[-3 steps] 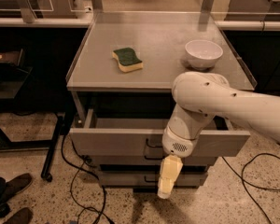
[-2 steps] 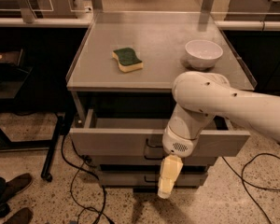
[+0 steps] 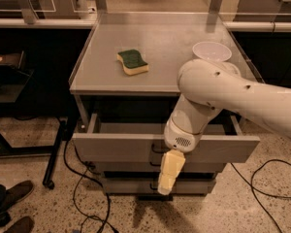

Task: Open top drawer

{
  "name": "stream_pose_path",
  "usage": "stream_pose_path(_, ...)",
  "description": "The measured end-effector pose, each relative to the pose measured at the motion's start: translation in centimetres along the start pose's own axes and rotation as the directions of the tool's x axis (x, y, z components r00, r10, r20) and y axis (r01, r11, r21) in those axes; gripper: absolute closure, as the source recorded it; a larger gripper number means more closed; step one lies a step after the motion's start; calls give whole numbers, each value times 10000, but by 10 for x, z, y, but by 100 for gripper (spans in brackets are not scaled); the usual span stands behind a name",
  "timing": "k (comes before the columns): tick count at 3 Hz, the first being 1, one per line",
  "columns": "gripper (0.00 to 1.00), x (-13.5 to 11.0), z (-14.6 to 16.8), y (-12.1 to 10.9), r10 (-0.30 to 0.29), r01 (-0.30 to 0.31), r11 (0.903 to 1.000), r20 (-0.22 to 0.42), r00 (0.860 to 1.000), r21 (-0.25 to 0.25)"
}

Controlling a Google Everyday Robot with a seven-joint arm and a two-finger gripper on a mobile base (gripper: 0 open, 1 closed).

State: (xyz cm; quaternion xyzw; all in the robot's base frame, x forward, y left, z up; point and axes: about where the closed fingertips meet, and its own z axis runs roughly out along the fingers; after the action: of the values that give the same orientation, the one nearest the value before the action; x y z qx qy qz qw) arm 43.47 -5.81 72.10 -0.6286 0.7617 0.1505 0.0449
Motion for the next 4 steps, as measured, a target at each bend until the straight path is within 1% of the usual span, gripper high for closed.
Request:
stream_pose_path(1, 0, -9, 13, -6, -120, 120, 9996, 3, 9999, -267)
stream_pose_path(2, 0, -8, 38, -11, -77, 59, 9968, -227, 9997, -792)
stream_pose_path(3, 0, 2, 59, -14, 155, -213, 9926, -487, 9987, -1199)
stream_pose_path(4, 0, 16, 73, -15, 381, -494, 9878, -780, 9962, -1476)
